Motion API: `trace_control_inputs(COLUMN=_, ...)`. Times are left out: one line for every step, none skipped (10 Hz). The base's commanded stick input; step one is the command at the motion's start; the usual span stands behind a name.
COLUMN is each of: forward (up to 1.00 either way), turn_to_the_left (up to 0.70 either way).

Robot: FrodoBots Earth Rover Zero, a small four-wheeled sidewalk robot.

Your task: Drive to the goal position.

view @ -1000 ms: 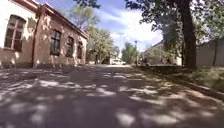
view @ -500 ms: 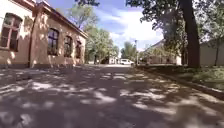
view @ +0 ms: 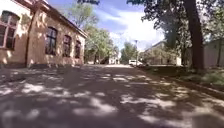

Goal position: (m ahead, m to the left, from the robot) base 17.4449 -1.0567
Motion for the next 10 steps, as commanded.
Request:
trace_control_inputs(forward=0.70, turn_to_the_left=0.06)
trace_control_inputs(forward=0.70, turn_to_the_left=0.06)
trace_control_inputs(forward=0.70, turn_to_the_left=0.06)
trace_control_inputs(forward=0.70, turn_to_the_left=0.06)
trace_control_inputs(forward=0.70, turn_to_the_left=0.06)
trace_control_inputs(forward=0.70, turn_to_the_left=0.06)
trace_control_inputs(forward=0.70, turn_to_the_left=0.06)
trace_control_inputs(forward=0.70, turn_to_the_left=0.06)
trace_control_inputs(forward=0.70, turn_to_the_left=0.06)
trace_control_inputs(forward=0.70, turn_to_the_left=0.06)
